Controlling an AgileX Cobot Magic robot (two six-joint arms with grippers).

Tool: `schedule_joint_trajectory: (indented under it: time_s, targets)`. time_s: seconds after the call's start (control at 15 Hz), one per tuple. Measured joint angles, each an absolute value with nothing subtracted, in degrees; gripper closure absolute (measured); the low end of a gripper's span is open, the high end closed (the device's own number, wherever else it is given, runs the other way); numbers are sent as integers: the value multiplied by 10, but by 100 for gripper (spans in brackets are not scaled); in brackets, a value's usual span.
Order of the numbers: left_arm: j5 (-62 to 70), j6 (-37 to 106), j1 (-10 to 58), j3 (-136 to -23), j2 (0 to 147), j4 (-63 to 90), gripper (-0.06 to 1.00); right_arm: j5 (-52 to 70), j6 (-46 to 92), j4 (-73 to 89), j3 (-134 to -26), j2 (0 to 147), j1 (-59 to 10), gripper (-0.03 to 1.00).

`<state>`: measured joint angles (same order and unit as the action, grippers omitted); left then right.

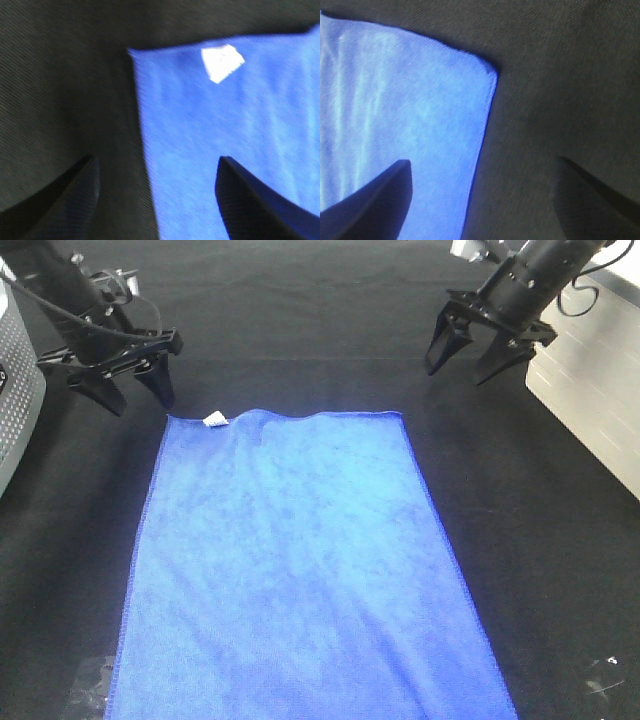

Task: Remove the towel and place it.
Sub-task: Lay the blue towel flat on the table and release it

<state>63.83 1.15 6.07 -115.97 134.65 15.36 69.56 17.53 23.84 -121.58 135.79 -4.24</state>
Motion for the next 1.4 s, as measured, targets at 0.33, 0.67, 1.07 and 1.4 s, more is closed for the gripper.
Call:
schedule_joint_trajectory:
  time_s: [0.33, 0.67, 1.07, 1.4]
  targets:
    - [654, 52, 22, -1231, 1428, 196, 33, 696, 185, 236, -1285, 1435, -37, 23]
    - [635, 96, 22, -1235, 1460, 252, 33, 696, 187, 235, -1293, 1456, -37, 23]
    - [626, 107, 22, -1240, 1471, 258, 33, 689, 189, 235, -1293, 1458, -37, 23]
    - [625, 108, 22, -1240, 1471, 258, 33, 661, 174, 251, -1294, 1470, -37, 23]
